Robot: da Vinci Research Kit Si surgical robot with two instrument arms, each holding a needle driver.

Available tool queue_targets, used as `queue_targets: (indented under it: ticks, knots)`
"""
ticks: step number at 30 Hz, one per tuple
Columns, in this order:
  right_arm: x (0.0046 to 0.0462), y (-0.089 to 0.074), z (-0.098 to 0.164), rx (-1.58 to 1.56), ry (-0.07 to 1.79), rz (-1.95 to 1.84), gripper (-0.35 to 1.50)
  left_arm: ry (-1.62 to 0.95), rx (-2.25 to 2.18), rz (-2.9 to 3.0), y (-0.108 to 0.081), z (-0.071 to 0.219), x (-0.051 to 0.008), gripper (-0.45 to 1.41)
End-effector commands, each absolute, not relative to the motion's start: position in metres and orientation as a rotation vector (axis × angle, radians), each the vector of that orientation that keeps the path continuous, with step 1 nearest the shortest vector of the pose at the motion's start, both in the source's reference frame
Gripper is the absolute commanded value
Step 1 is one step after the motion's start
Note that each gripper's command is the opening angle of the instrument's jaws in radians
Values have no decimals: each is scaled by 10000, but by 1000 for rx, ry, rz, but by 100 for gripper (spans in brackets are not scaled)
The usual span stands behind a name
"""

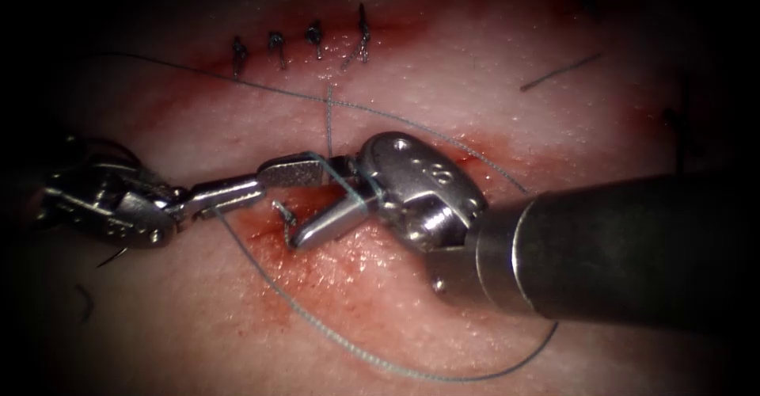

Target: Wound Closure

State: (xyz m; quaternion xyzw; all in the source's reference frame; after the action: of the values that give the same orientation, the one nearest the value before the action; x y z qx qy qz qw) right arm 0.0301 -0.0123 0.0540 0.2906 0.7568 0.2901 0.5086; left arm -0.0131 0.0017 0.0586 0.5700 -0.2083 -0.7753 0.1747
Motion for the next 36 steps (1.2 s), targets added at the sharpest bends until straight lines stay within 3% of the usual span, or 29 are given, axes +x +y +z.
queue_targets:
  ticks: [1, 17, 29, 36]
  knots:
    - [303, -126, 546, 687, 1827, 726, 84, -593, 1611, -2203, 12, 591, -136, -45]
    - [317, -123, 552, 593, 1863, 725, 79, -602, 1463, -2335, -18, 614, -173, -45]
    - [313, -145, 566, 321, 1444, 935, 73, -647, 1373, -2488, -28, 599, -191, -45]
    - [312, -152, 565, 282, 1283, 1171, 47, -653, 1345, -2548, -34, 580, -200, -45]
